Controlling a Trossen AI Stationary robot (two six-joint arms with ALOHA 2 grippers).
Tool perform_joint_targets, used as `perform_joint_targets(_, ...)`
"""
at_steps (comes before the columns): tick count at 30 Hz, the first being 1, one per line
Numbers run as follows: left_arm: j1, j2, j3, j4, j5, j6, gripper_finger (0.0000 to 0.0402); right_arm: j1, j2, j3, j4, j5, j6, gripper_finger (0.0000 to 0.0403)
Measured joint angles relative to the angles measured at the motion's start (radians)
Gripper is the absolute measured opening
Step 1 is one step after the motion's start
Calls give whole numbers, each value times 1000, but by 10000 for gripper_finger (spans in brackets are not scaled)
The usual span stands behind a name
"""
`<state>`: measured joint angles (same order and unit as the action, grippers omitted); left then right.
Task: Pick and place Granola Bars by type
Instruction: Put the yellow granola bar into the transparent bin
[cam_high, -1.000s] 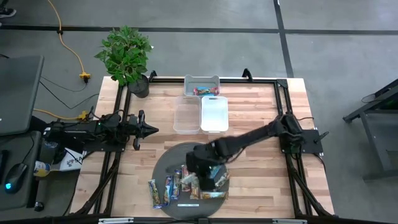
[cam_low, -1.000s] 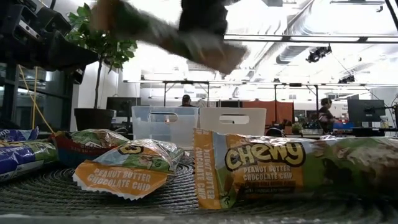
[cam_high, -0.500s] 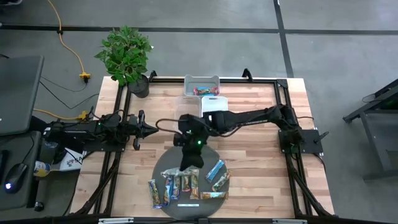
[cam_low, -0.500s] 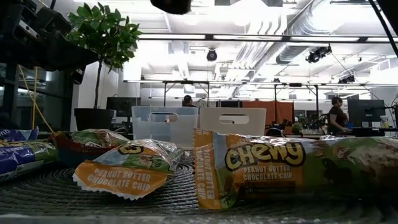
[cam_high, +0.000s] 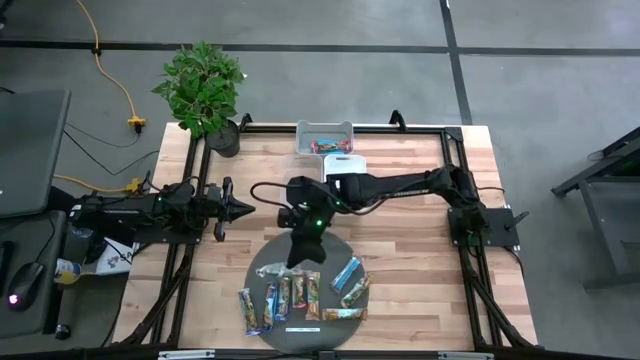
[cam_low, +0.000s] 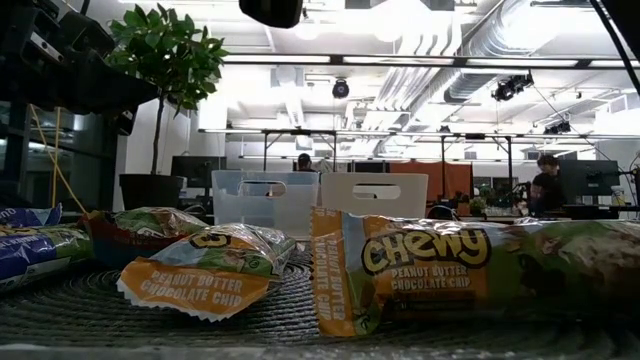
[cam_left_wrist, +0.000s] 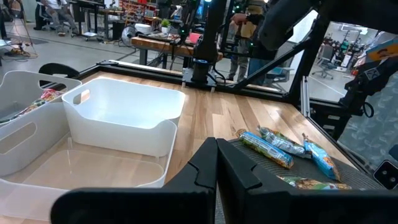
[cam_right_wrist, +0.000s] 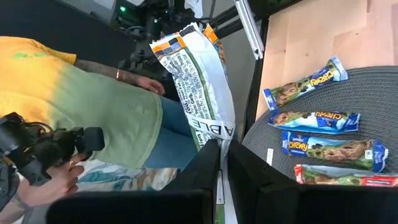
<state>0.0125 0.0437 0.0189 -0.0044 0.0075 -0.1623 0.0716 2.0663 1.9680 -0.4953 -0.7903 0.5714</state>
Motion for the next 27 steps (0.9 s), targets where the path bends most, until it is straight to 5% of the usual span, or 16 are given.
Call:
perform_joint_targets(11, 0, 0, 0, 0, 0, 0, 0, -81, 0, 0, -1, 182, 82, 14)
perform_joint_targets(20, 0, 0, 0, 0, 0, 0, 0, -158, 0, 0, -158, 553, 123, 1)
perform_joint_targets(27, 0, 0, 0, 0, 0, 0, 0, -184, 0, 0, -278, 954, 199, 1)
